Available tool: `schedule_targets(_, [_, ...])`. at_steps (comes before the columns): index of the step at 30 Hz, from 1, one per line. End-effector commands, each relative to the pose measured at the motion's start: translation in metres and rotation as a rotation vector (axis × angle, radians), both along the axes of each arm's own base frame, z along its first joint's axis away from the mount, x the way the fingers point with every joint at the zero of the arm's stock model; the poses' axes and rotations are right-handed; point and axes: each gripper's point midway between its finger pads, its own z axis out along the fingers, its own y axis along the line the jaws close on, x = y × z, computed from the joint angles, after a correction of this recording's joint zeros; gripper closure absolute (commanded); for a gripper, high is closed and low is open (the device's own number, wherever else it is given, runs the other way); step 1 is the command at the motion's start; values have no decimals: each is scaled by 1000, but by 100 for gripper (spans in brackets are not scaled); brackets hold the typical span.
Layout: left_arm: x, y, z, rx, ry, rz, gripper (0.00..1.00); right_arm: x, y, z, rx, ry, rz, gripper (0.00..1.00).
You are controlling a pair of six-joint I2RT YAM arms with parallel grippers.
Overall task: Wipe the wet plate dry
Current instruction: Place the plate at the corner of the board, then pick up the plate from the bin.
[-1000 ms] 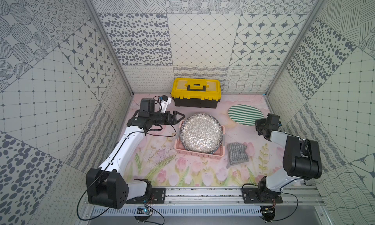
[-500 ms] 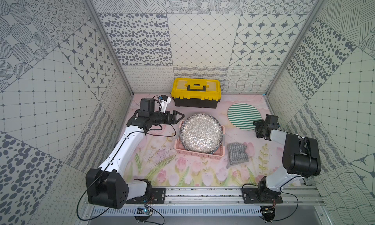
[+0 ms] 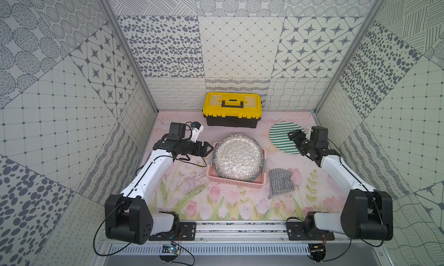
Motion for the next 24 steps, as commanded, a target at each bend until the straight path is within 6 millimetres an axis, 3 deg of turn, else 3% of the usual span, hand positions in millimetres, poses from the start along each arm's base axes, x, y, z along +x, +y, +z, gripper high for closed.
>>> schedule_targets(1, [-32, 7, -43, 121, 84, -133, 15, -11, 72, 26, -116, -108, 334, 17])
schedule_targets(5, [-46, 5, -65, 158, 139, -180, 19, -26, 130, 27, -175, -140, 549, 22])
schedule_targets(9, [-51, 7, -87, 233, 177, -199, 21, -31, 155, 9, -274, -91, 636, 27])
schedule_targets(17, [-44, 0, -112, 287, 223, -192, 30, -34, 155, -9, -364, -61, 653, 40])
schedule_targets(24, [-41, -13, -121, 256, 278, -173, 36, -38, 148, -34, -406, 1, 661, 42])
